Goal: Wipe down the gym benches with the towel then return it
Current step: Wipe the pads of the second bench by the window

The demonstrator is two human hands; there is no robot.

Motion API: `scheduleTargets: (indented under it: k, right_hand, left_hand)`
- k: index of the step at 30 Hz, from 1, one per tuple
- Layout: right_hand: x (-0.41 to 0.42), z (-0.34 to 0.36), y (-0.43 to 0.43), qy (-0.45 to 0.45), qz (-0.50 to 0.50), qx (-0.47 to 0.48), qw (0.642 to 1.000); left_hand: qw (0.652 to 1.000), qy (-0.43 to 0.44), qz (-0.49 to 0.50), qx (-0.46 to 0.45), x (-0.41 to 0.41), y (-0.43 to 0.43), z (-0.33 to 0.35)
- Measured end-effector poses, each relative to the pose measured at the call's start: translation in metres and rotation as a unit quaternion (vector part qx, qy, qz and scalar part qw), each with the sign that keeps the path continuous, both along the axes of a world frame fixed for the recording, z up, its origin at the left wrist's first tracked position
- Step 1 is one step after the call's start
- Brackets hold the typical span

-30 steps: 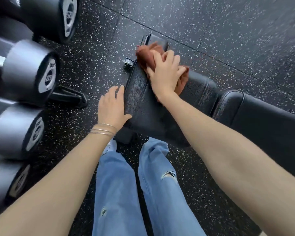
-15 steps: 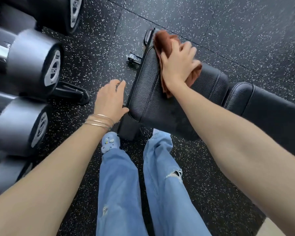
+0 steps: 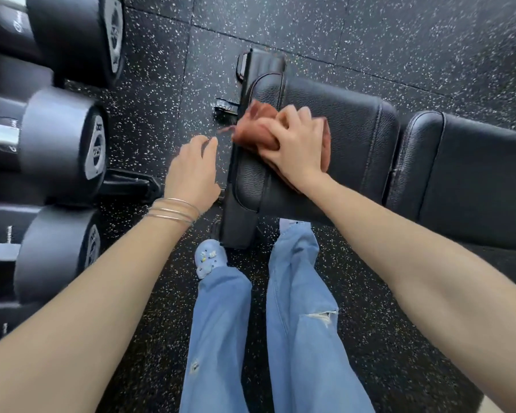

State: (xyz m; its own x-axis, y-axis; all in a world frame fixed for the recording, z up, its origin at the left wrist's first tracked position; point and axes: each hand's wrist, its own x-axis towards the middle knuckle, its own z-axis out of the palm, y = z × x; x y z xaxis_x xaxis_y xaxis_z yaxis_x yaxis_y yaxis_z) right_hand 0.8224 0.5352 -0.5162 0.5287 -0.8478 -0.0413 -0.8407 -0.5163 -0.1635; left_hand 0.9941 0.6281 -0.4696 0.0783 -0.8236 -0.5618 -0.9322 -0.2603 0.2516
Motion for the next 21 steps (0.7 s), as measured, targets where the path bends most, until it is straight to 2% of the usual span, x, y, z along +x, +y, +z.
scheduleTargets:
  k: [3,5,7,11,14,16,18,21]
  right_hand:
    - [0.04,0.012,-0.045,0.035,-0.192,0.034,0.98]
    - [0.049,0.011,-0.05,0.037,-0.226,0.047,0.972]
    - [0.042,0.009,-0.023,0.027,-0.2,0.034,0.979]
    - [0.001,-0.002,0.074,-0.016,-0.038,0.003,0.999]
    - [-0.039,-0.005,0.106,-0.016,0.051,0.015,0.998]
    - [-0.074,-0.003,0.111,-0.014,-0.017,0.022,1.0]
    - [-0.112,0.0,0.107,-0.011,-0.162,0.014,0.987]
    - [-0.136,0.007,0.089,-0.014,-0.393,0.014,0.919]
  left_hand:
    - [1.0,0.004,-0.017,-0.005,0.006,0.0,0.002]
    - [1.0,0.004,-0.024,-0.014,0.011,-0.001,0.003]
    - [0.999,0.007,-0.023,-0.023,0.015,-0.003,0.004]
    - [0.998,0.021,-0.022,-0.051,0.014,-0.008,0.002]
    - [0.997,0.042,-0.024,-0.054,0.002,-0.009,0.0]
    - [0.996,0.059,-0.04,-0.049,-0.009,-0.007,-0.001]
    - [0.995,0.071,-0.06,-0.04,-0.02,-0.005,-0.003]
    - [0.994,0.069,-0.073,-0.032,-0.035,-0.003,-0.004]
